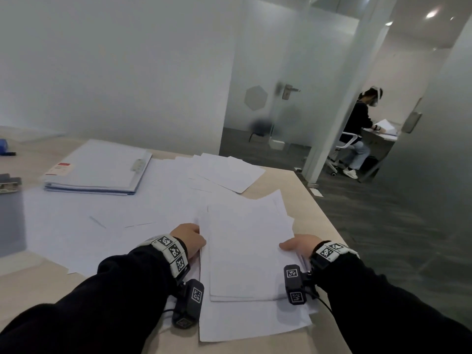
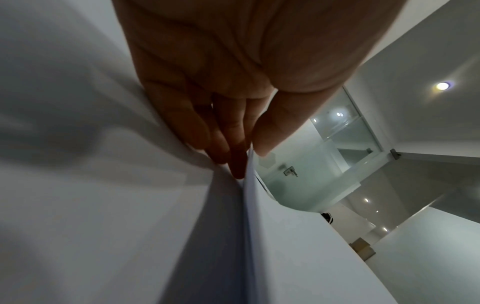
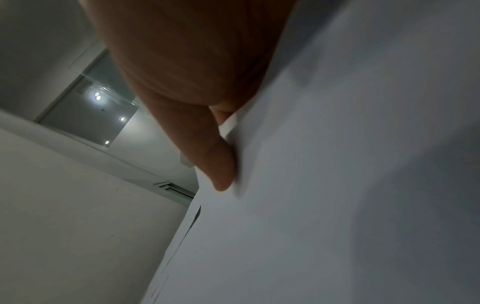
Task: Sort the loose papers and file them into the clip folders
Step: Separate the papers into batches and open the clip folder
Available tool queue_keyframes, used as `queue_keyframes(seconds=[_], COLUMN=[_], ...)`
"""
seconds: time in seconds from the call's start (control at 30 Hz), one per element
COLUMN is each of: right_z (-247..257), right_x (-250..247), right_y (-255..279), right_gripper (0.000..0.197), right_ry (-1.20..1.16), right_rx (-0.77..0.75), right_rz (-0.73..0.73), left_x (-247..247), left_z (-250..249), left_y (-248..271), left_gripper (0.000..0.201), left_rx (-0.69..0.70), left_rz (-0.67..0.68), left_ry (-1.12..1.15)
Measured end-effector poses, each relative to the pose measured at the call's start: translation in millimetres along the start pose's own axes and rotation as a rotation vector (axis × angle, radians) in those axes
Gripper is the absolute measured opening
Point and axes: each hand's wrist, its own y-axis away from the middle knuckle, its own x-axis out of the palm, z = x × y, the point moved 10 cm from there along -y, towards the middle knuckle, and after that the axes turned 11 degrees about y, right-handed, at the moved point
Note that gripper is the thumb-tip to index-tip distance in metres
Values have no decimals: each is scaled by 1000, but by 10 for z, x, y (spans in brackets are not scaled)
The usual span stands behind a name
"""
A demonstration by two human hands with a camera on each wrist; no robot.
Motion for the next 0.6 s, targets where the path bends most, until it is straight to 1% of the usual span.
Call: queue_keyframes(seconds=[0.07,0.13,0.23,0.27,0.3,0.37,0.43,0.47,0.5,0.53,0.57,0.6], right_z=[-40,-137,-352,-463,-560,-714,-759,-754,-715,-660,-613,-600], right_x=[-25,-93,-252,-292,-306,-259,-173,-134,-116,-115,-139,-176], right_y=[-56,-74,-43,-37,8,57,49,28,25,33,30,5], right_gripper=[18,22,14,11,13,29,37,36,31,20,10,6], right_ry=[55,40,-3,-34,-81,-147,-144,-132,-113,-95,-70,-35], right_rx=[-15,9,50,74,108,150,145,128,103,76,44,22], right_rz=[6,10,1,-5,-1,35,62,73,73,66,53,42], left_x=[93,185,267,282,298,373,490,543,581,595,591,572], left_z=[-28,-52,-81,-79,-69,-42,-26,-19,-19,-26,-38,-44], left_y=[17,32,58,62,76,106,131,134,141,146,160,177], left_gripper=[29,39,29,32,37,47,58,67,75,79,77,73], left_rx=[4,9,49,59,51,32,14,10,6,8,10,14], left_rz=[27,57,64,57,54,81,139,164,180,187,183,174], left_ry=[-22,-18,-75,-90,-87,-79,-67,-50,-35,-32,-39,-48])
